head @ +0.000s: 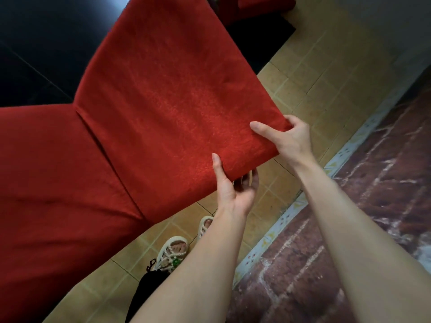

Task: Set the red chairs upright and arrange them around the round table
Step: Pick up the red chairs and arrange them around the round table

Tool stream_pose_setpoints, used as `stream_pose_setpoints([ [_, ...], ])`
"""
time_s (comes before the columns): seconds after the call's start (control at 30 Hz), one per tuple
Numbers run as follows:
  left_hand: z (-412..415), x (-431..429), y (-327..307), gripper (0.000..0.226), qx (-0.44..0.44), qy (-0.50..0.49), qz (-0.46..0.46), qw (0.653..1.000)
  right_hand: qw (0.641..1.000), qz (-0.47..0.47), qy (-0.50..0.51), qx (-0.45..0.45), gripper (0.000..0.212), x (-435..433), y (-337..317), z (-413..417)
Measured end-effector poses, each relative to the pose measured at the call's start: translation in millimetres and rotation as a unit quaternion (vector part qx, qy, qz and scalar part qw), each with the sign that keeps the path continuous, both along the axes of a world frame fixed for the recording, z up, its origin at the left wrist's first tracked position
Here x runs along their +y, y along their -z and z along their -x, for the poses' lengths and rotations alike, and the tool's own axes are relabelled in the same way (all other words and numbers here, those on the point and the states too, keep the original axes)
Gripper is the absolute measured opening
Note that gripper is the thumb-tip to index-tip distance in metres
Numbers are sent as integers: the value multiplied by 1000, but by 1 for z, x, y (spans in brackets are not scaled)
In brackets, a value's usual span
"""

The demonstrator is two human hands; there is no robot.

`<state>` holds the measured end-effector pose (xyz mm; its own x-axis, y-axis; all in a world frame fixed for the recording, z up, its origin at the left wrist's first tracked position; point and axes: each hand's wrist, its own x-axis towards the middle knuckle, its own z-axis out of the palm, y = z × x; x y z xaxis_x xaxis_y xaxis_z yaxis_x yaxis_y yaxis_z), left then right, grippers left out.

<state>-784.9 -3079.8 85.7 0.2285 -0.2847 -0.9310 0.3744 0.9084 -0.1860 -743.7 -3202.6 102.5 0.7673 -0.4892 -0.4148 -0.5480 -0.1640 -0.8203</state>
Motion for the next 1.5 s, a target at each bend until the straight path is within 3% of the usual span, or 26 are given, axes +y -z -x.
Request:
stream_pose_setpoints([
  [0.3, -30, 10, -33, 84, -1, -37, -10, 999, 986, -50, -157, 28, 48, 6, -39, -62],
  [0.4, -27, 19, -39, 82, 0, -46, -9, 999, 977, -79, -195, 41, 51, 16, -51, -67],
  [0.6, -16, 44, -60, 83, 1, -56, -17, 998, 975, -84, -203, 30, 47, 47, -73, -54],
  [0.77, -13, 64, -101, 69, 22, -54, -43, 997, 973, -80, -215, 28, 49, 79, -97, -36],
  [1.13, -3, 96, -138, 83, 65, -59, -81, 993, 954, -108, -268, 85, 62, 122, -125, -29],
  [1.5, -26, 77, -164, 96, 105, -205, -97, 968, 920, -163, -341, 101, 62, 146, -130, -95],
])
